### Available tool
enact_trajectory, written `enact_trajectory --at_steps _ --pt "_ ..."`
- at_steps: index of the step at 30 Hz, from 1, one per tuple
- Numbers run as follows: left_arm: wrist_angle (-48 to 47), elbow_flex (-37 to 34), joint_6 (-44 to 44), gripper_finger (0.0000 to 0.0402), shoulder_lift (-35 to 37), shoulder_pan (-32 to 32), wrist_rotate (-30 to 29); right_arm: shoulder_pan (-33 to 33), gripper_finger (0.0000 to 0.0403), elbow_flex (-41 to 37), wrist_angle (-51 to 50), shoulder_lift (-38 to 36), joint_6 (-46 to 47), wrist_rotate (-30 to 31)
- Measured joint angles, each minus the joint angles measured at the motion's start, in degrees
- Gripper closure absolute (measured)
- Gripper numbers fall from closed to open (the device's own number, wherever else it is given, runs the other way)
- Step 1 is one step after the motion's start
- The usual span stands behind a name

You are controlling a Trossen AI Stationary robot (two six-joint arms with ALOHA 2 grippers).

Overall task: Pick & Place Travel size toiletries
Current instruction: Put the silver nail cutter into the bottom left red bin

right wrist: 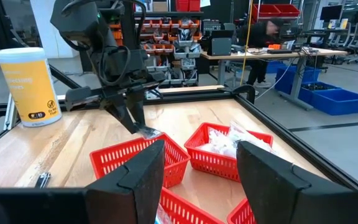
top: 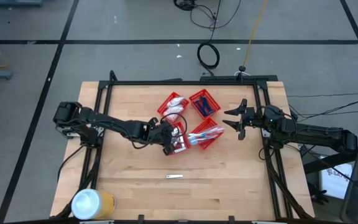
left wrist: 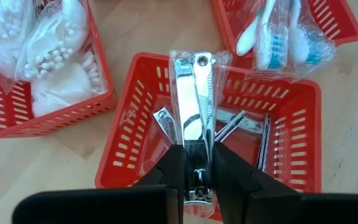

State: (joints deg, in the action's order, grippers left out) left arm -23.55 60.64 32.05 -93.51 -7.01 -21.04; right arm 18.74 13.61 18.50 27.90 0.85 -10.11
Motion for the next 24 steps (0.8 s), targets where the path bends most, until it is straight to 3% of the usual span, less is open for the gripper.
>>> enact_trajectory --at_steps 7,13,17,24 --pt "0.0 0.0 0.0 0.0366 0.0 0.0 0.0 0.0 0.0216 0.0 0.0 0.0 0.0 0.0" --pt "0.0 0.0 0.0 0.0356 -0.2 0.0 0.0 0.0 0.0216 0.0 0.0 0.0 0.0 0.0" --pt "0.3 0.0 -0.2 0.0348 -1.5 0.0 -0.1 0.0 0.0216 0.0 0.0 0.0 0.0 0.0" --pt "2.3 -0.1 0.1 0.0366 -5.4 0.0 0.0 0.0 0.0216 0.0 0.0 0.0 0.0 0.1"
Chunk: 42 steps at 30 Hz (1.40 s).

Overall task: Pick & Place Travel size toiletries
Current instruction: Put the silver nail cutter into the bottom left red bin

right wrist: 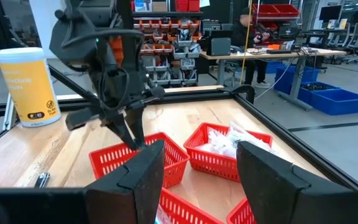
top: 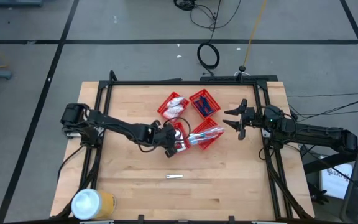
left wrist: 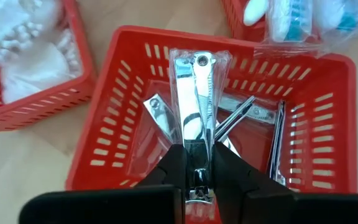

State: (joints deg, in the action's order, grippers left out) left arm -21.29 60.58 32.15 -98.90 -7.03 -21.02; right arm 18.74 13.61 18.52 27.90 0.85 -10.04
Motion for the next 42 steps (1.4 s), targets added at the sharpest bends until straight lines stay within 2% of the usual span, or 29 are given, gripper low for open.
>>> enact_trajectory --at_steps 6,13,17,28,34,39,42 --pt "2.5 0.0 -0.3 0.0339 -2.2 0.1 1.8 0.0 0.0216 0.0 0.0 0.0 0.0 0.1" --pt "3.1 0.0 -0.7 0.0366 -2.2 0.3 1.9 0.0 0.0216 0.0 0.0 0.0 0.0 0.1" --pt "3.1 0.0 -0.5 0.0362 -2.2 0.3 1.9 0.0 0.0216 0.0 -0.3 0.0 0.0 1.6" --pt "3.1 0.0 0.8 0.0287 -2.2 0.3 1.9 0.0 0.0216 0.0 -0.4 0.0 0.0 1.7" --pt "3.1 0.0 1.1 0.0211 -2.1 0.4 1.6 0.0 0.0216 0.0 -0.4 0.0 0.0 1.7" --pt "3.1 0.0 -5.0 0.015 -1.9 0.5 2.0 0.0 0.0216 0.0 -0.4 0.0 0.0 1.7" --pt "3.5 0.0 -7.0 0.0133 -0.2 0.5 5.4 0.0 0.0216 0.0 -0.4 0.0 0.0 1.7"
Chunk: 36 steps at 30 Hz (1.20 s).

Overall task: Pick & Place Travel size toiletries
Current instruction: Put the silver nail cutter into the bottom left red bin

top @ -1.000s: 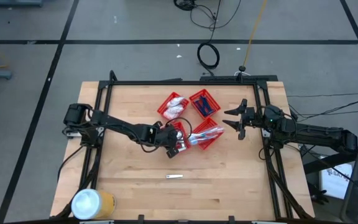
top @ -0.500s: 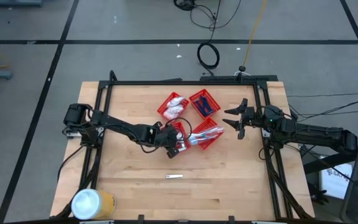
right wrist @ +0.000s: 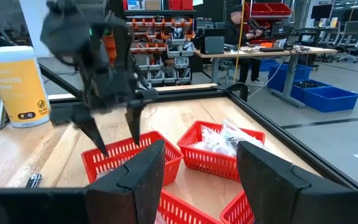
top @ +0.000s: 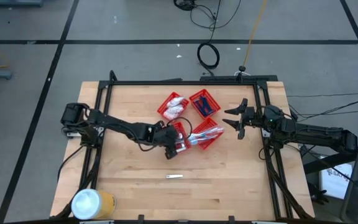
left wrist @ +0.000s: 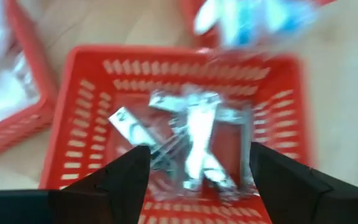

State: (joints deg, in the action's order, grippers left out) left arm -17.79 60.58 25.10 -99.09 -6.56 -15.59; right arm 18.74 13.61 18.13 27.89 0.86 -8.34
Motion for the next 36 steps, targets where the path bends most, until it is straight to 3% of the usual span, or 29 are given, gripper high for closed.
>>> enact_trajectory --at_steps 4,10,13,18,22,36 --pt "0.1 0.0 -0.6 0.0129 3.8 -1.2 3.6 0.0 0.0216 0.0 0.0 0.0 0.0 0.2" --pt "1.9 0.6 -4.9 0.0128 8.1 -7.6 3.2 0.0 0.0216 0.0 -0.4 0.0 0.0 0.8" --pt "-1.8 4.1 -5.4 0.0128 8.1 -11.4 0.5 0.0 0.0216 0.0 -0.3 0.0 0.0 0.8" --pt "-15.4 13.4 -1.7 0.0128 4.4 -15.2 -3.7 0.0 0.0216 0.0 0.1 0.0 0.0 0.8" --pt "-20.8 18.4 -0.4 0.0128 0.2 -17.1 -4.0 0.0 0.0216 0.0 0.3 0.0 0.0 0.8" --pt "-21.5 19.3 1.8 0.0128 -13.0 -19.4 4.0 0.0 0.0216 0.0 0.5 0.2 0.0 0.8"
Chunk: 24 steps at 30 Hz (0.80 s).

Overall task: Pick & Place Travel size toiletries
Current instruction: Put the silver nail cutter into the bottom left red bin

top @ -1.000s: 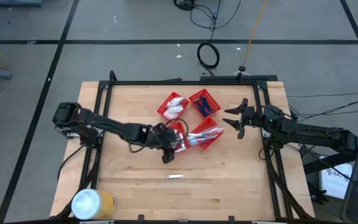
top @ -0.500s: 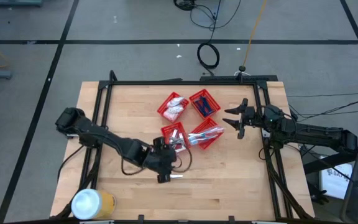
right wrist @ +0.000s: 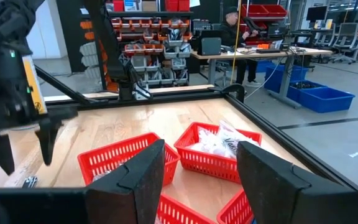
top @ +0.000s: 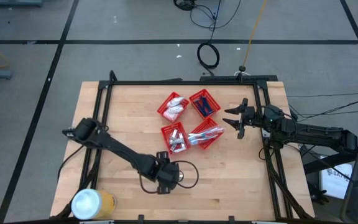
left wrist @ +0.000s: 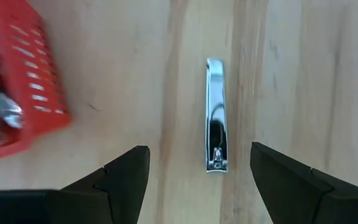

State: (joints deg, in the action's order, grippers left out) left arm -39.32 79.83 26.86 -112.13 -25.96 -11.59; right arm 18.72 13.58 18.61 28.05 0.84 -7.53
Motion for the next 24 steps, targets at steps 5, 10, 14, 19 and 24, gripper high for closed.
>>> enact_trajectory --at_steps 5,10,14,19,24 --pt "0.8 0.0 -1.2 0.0128 -2.1 0.3 1.6 0.0 0.0216 0.0 0.0 0.0 0.0 0.0" --pt "0.9 0.0 -1.6 0.0128 -2.9 0.6 1.6 0.0 0.0216 0.0 0.0 0.0 0.0 0.0" --pt "2.1 0.0 -1.4 0.0128 -4.1 0.7 1.8 0.0 0.0216 0.0 0.0 0.0 0.0 0.0" --pt "3.5 0.0 -0.3 0.0128 -5.9 0.7 4.6 0.0 0.0216 0.0 0.0 0.2 0.0 0.0" --pt "3.0 0.0 0.4 0.0128 -5.9 0.7 4.2 0.0 0.0216 0.0 0.0 0.2 0.0 0.0"
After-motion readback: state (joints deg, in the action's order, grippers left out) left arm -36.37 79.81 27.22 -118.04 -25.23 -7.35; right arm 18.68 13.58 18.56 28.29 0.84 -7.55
